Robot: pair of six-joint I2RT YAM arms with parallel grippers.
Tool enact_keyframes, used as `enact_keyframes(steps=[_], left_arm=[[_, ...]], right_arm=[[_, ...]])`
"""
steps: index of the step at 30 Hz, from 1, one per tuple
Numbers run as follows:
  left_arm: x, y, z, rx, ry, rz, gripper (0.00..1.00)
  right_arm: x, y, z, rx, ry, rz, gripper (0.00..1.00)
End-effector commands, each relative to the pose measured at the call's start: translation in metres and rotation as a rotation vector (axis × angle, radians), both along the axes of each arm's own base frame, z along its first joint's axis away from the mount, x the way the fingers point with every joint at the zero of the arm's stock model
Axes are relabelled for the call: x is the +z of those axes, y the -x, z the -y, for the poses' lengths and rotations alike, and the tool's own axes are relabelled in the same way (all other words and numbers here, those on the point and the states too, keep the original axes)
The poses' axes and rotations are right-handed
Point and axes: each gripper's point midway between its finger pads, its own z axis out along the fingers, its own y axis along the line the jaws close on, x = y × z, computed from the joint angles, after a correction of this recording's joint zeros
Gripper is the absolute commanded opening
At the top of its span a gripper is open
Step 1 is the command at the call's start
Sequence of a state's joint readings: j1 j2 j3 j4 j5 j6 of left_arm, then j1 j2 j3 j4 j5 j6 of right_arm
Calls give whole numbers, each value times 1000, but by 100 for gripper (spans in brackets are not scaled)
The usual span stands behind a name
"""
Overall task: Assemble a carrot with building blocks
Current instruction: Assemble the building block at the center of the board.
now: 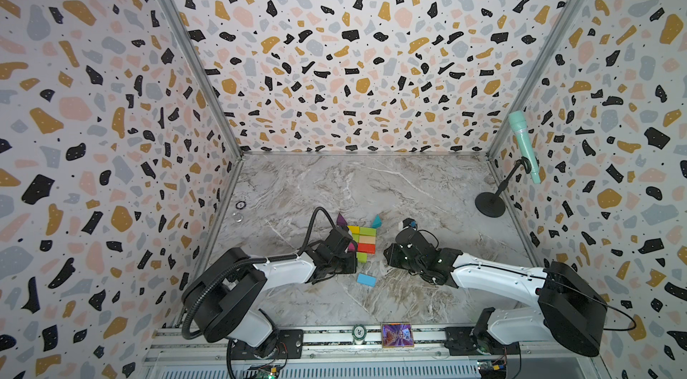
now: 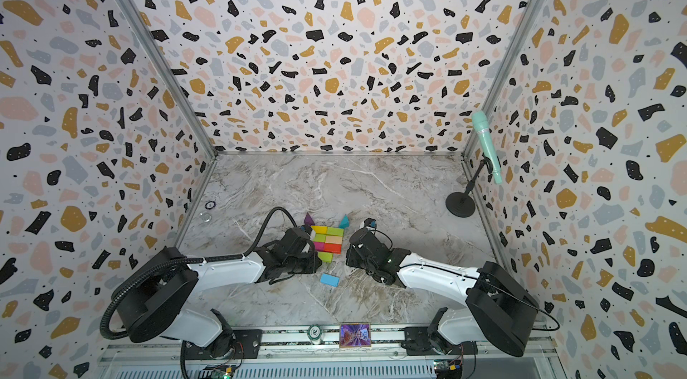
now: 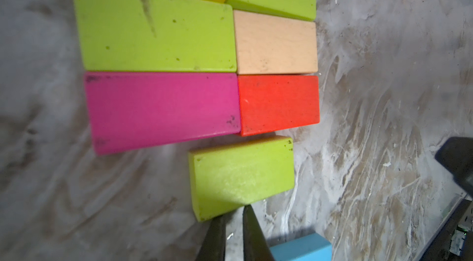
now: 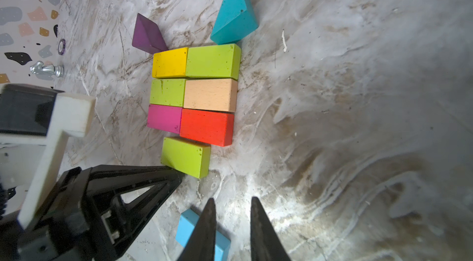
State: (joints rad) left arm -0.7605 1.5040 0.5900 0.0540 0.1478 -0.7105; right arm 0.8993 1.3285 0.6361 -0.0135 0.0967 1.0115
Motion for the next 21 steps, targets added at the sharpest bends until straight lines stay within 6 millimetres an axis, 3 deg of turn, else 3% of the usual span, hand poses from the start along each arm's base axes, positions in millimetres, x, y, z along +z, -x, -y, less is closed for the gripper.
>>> enact_keyframes(steps=[1, 7, 12, 17, 21], left_arm=[[2, -6, 5, 7, 0, 11, 16], [4, -7, 3, 13, -10, 15, 15], [28, -10, -1, 31, 11, 68, 17], [54, -3, -11, 32, 25, 114, 32], [43, 15, -21, -7, -1, 74, 42]], right_arm=[[1, 0, 1, 0, -4, 5, 25], [-1, 0, 0, 5, -8, -3, 24], [-1, 2, -3, 29, -5, 2, 25], [7, 12, 1, 75, 81, 17, 30], [9, 36, -1, 135, 143, 17, 39]])
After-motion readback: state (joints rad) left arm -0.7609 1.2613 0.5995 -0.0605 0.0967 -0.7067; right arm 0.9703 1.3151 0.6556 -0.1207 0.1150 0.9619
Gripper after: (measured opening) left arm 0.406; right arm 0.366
